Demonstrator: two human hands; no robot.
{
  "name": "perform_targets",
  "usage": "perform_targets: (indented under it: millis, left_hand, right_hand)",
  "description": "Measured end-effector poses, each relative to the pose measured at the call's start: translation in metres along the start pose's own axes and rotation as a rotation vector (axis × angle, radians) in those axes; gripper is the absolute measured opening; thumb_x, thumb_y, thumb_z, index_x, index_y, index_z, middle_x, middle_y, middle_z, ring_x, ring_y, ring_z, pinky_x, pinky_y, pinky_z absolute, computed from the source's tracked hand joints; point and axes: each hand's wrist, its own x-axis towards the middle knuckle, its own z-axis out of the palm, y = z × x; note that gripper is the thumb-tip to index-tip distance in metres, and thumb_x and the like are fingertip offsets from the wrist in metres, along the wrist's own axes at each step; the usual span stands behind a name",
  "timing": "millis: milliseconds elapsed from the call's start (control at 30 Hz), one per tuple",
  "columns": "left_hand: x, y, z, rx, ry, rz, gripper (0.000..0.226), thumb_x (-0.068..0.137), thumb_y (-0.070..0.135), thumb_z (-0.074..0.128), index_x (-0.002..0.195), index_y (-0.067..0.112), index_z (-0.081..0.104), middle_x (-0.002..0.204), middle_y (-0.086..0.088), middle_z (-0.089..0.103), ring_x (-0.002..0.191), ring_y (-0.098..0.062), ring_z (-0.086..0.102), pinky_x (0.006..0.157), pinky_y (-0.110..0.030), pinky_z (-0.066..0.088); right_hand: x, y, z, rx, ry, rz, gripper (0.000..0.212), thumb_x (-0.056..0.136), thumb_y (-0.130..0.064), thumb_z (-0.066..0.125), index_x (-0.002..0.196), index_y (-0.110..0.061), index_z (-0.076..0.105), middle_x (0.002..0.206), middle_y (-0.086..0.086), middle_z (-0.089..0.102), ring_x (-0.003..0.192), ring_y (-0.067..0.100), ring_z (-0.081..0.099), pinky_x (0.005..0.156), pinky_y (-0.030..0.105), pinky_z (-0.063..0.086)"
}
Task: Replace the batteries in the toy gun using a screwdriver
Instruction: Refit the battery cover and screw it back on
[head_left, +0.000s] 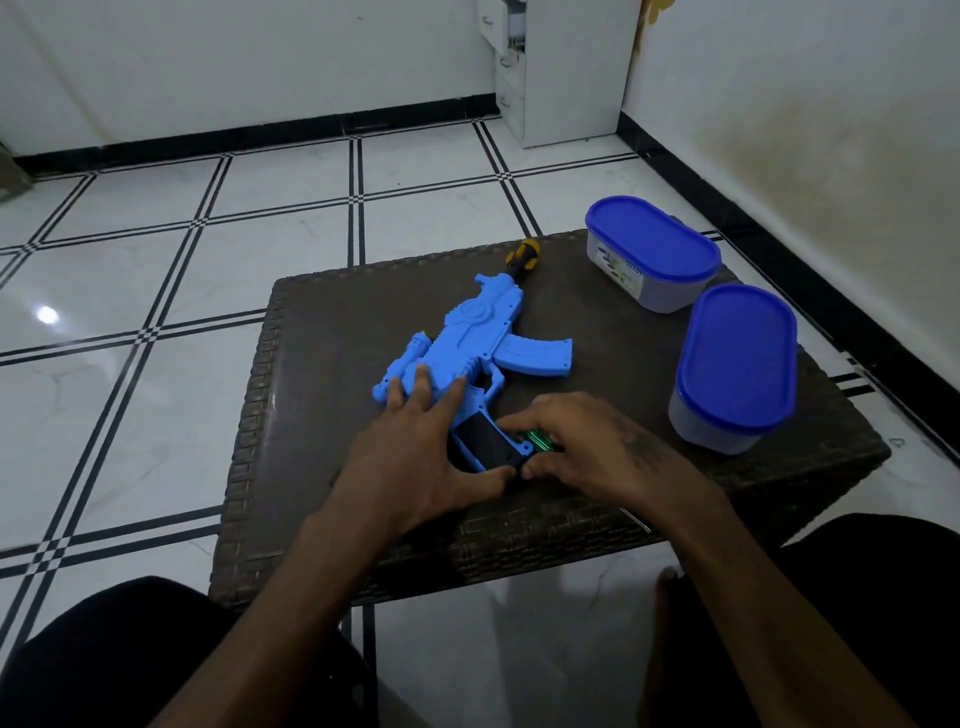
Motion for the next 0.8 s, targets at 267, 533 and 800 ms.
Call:
perform_targets:
  millis: [267, 533, 800]
  left_hand:
    - [-0.001, 0.006, 0.012, 0.131, 0.060, -0.009, 0.113, 0.060, 0.088, 0.036, 0.153, 0.030, 0.006, 0.162, -0.010, -0.003, 0.148, -0.038, 0.002, 0.114, -0.049, 0.026]
    - [-0.002, 0.006, 0.016, 0.191, 0.069, 0.005, 0.114, 0.056, 0.086, 0.018, 0.153, 0.027, 0.003, 0.161, -0.013, -0.004, 0.146, -0.043, 0.002, 0.113, -0.053, 0.028]
    - [-0.005, 0.005, 0.014, 0.166, 0.090, 0.012, 0.115, 0.055, 0.088, 0.016, 0.153, 0.028, 0.007, 0.162, -0.011, -0.001, 0.147, -0.039, 0.005, 0.113, -0.050, 0.028]
  right_hand:
    - [-0.001, 0.000, 0.001, -0.033, 0.010, -0.028, 0.048, 0.084, -0.027, 0.071, 0.129, -0.038, 0.059, 0.105, -0.006, 0.062, 0.102, 0.015, 0.057, 0.083, 0.031, 0.045]
    - [0.001, 0.001, 0.004, -0.074, 0.012, -0.029, 0.041, 0.084, -0.032, 0.070, 0.124, -0.037, 0.062, 0.095, -0.013, 0.056, 0.099, 0.015, 0.057, 0.076, 0.030, 0.040]
    - [-0.002, -0.001, 0.002, -0.089, 0.010, -0.021, 0.042, 0.086, -0.031, 0.069, 0.127, -0.035, 0.061, 0.108, -0.006, 0.062, 0.106, 0.015, 0.057, 0.078, 0.030, 0.041]
